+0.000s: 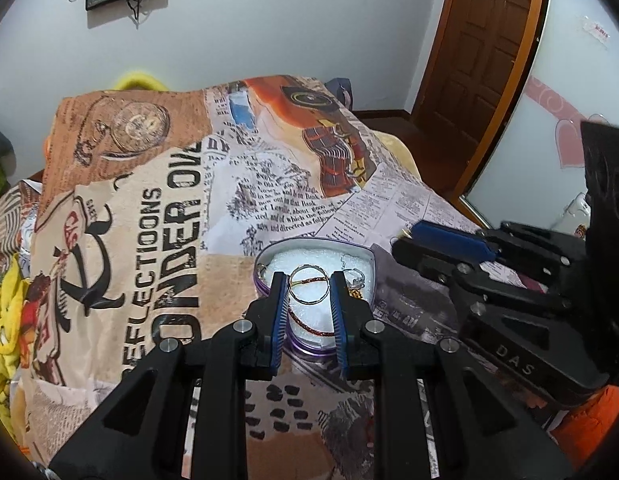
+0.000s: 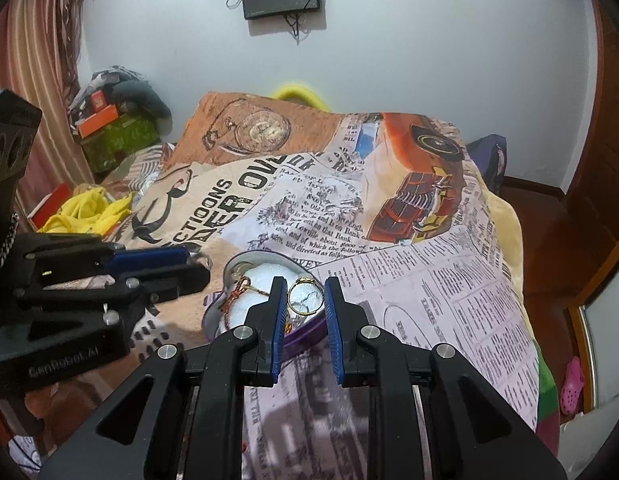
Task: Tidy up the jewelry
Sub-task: 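Carry both held rings over the heart tin and lower them inside, then open both grippers to drop the rings onto the foam and withdraw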
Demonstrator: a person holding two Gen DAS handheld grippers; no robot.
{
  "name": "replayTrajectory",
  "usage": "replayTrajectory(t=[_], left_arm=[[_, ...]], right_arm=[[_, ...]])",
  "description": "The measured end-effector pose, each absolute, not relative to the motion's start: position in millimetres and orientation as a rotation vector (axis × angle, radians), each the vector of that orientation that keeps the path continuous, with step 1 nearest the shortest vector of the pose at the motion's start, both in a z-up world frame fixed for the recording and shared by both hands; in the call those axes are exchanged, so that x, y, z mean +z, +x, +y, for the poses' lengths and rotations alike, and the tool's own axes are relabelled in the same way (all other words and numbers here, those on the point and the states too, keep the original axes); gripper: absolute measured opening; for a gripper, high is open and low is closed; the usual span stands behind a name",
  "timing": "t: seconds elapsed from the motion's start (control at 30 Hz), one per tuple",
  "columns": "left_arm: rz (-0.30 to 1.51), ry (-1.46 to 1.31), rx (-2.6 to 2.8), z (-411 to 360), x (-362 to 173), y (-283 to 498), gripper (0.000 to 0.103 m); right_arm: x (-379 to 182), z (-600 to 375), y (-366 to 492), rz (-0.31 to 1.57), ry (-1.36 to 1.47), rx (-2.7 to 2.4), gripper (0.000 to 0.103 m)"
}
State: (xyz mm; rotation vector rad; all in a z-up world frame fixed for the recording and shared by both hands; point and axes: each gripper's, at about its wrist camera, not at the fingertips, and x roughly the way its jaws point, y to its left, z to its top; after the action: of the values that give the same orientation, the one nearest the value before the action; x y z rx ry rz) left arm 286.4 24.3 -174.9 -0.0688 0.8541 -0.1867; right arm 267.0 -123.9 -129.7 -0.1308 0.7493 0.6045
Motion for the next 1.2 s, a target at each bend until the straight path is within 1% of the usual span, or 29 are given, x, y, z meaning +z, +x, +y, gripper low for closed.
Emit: replayTrajectory(t=[0.5, 0.87, 0.93, 1.0, 1.13, 1.2], left_arm=[[0.925, -0.083, -0.221, 21, -201, 302, 0.02], [0.919, -0.061, -0.211, 19, -199, 297, 0.02], [0.914, -0.061, -0.208, 20, -197, 295, 0.02], [0.909, -0.061, -0.205, 21, -193, 293, 0.02], [0.896, -0.066, -0.194, 23, -184, 285, 0.021], [0.887, -0.07, -0.188, 25, -179, 281, 0.024]], right_arm=[[-155, -106, 293, 0.851, -0.166, 0.666, 0.017], [-158, -107, 294, 0.895, -0.159, 0.68, 0.017], [-156, -109, 292, 0.898, -0.158, 0.677, 0.019], [-153, -110, 290, 0.893, -0.157, 0.671, 0.026], [-143, -114, 284, 0.871, -0.155, 0.658, 0.027], [-138, -116, 281, 0.86, -0.154, 0.652, 0.027]])
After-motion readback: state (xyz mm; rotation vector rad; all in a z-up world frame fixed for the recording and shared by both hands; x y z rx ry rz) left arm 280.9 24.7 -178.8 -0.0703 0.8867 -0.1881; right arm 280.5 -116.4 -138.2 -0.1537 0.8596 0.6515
